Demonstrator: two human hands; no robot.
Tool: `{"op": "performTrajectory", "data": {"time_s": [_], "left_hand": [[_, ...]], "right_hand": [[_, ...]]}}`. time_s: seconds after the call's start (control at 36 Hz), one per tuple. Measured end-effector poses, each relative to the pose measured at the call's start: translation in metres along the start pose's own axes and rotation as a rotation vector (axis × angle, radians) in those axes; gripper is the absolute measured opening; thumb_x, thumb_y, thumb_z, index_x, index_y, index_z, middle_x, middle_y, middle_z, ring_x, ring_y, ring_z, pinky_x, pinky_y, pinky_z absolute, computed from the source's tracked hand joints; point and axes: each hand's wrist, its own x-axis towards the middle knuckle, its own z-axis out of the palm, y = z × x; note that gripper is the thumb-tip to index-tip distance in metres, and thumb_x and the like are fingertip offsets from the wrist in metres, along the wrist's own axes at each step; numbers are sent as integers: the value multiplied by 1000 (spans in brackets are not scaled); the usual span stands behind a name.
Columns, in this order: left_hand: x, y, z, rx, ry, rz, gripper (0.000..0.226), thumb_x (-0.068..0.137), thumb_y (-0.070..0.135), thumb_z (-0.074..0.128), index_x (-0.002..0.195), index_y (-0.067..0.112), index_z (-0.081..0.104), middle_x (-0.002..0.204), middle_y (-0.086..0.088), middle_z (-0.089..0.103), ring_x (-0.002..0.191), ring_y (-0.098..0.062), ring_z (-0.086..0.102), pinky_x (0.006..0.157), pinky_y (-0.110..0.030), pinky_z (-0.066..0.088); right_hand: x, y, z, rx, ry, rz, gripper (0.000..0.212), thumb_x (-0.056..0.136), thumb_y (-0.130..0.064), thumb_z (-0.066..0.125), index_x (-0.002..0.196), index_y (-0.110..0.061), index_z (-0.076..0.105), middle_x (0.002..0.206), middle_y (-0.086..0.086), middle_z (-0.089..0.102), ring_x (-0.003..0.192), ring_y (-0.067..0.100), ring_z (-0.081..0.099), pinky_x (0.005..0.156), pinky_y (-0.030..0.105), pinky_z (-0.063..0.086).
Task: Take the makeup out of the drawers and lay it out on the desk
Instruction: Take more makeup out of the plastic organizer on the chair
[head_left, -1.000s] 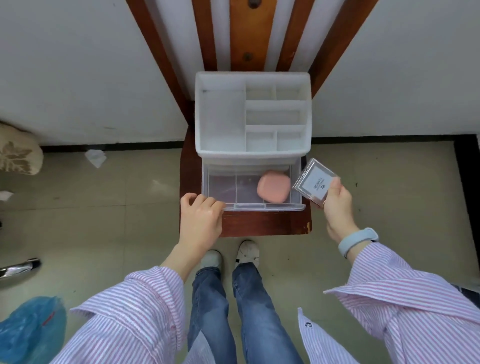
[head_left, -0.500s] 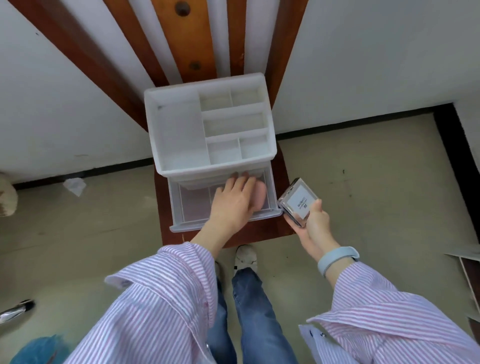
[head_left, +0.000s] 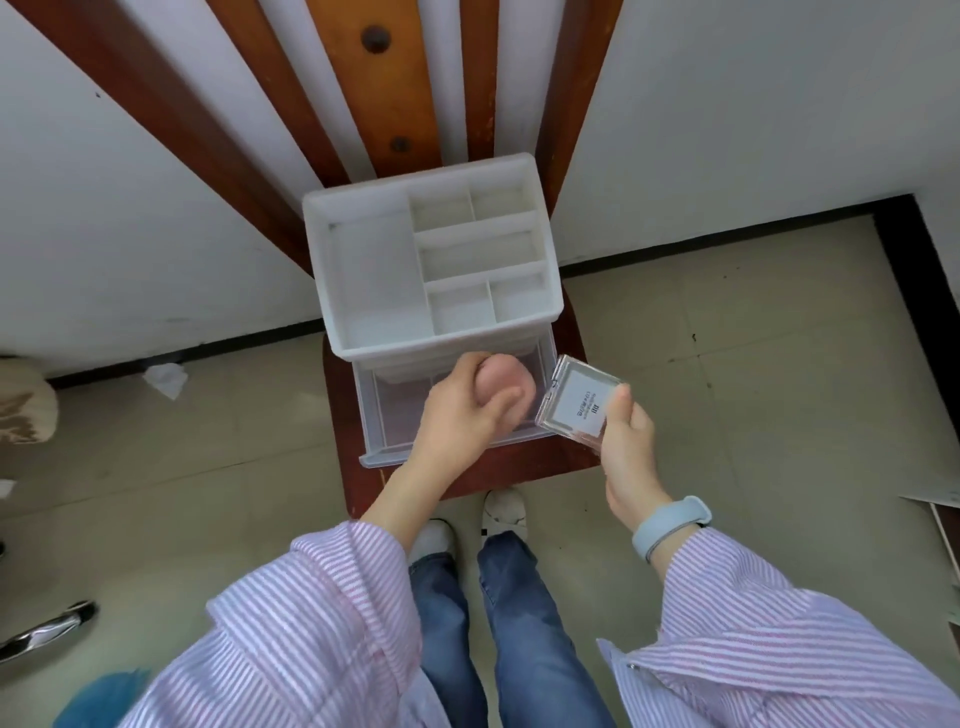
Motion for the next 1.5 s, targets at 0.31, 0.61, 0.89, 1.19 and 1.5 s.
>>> {"op": "performTrajectory", "data": {"time_s": [0.31, 0.61, 0.89, 1.19, 1.5], "left_hand": [[-43, -18, -45, -667, -74, -340, 32, 94, 33, 50, 124, 24, 51, 113, 2, 64, 101, -14, 64, 76, -34, 56], [-87, -60, -79, -606, 362, -324, 47, 87, 12, 64, 130, 20, 45, 113, 5, 60, 93, 0, 63, 69, -12, 52], [-106, -83, -84, -516, 502, -407, 50, 85, 15, 65, 131, 20, 46, 122, 3, 58, 108, -8, 58, 90, -22, 49], [-95, -85, -66, -514, 491, -426, 49, 86, 15, 64, 131, 19, 45, 114, 9, 57, 88, 15, 55, 73, -2, 46], [-93, -113, -50, -438, 458, -501, 49, 84, 19, 66, 129, 22, 47, 114, 11, 57, 106, -6, 56, 100, -31, 44]], "right_hand": [[-52, -21, 53, -347, -341, -256, 30, 94, -32, 49, 91, -7, 65, 82, 1, 67, 73, 5, 62, 64, 24, 50], [-65, 6, 67, -193, -340, 376, 30, 98, -9, 37, 122, 4, 52, 108, 22, 64, 91, 26, 62, 79, 29, 51], [-53, -15, 98, 389, -384, 431, 36, 88, 14, 21, 120, 7, 35, 137, 30, 39, 123, 40, 47, 100, 44, 42], [-7, -20, 114, 420, -356, 347, 37, 93, 5, 32, 126, -6, 44, 127, 12, 54, 119, 28, 50, 98, 39, 44], [33, 7, 145, 686, -254, 582, 29, 89, 7, 33, 112, -2, 50, 114, 12, 54, 111, 29, 50, 94, 46, 43]]}}
